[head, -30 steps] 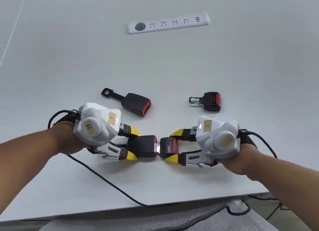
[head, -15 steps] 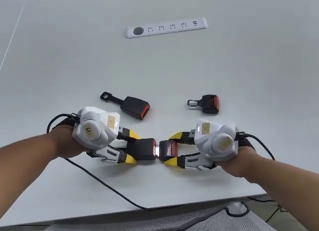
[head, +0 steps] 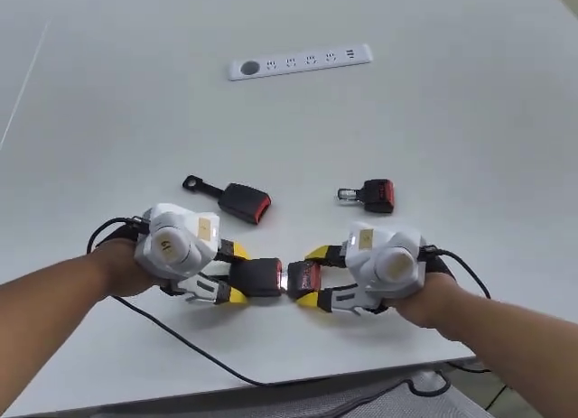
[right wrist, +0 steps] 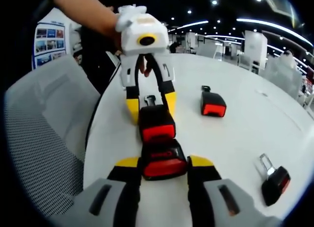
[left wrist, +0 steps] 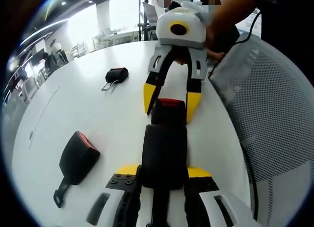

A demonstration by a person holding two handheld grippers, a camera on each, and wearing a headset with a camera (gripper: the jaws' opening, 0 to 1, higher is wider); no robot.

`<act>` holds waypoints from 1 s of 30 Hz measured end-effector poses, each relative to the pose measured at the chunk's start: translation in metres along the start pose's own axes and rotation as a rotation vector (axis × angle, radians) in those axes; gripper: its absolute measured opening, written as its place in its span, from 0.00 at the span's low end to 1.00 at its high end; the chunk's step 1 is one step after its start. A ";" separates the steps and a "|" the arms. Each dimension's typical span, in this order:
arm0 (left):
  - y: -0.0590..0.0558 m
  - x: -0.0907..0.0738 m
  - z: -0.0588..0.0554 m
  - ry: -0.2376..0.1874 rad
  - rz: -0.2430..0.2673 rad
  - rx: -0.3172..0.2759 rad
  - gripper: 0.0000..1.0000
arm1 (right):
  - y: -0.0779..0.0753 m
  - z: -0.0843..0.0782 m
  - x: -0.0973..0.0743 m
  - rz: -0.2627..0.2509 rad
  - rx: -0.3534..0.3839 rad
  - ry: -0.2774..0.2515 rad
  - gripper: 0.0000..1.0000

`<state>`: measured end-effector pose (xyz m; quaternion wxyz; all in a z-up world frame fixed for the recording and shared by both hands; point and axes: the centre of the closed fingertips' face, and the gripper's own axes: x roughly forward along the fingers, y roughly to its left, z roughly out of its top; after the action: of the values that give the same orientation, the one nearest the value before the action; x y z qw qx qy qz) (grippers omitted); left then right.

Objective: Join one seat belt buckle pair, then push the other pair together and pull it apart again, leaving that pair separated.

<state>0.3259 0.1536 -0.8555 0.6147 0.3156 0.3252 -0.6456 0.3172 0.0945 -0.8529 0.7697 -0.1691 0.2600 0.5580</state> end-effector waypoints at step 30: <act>0.062 -0.096 0.063 -0.069 0.209 -0.003 0.70 | -0.042 0.022 -0.079 -0.216 0.098 -0.102 0.77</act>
<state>0.3921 0.1572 -0.7427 0.6899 0.3244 0.2700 -0.5881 0.3422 0.0324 -0.7894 0.8448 -0.1300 0.2278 0.4664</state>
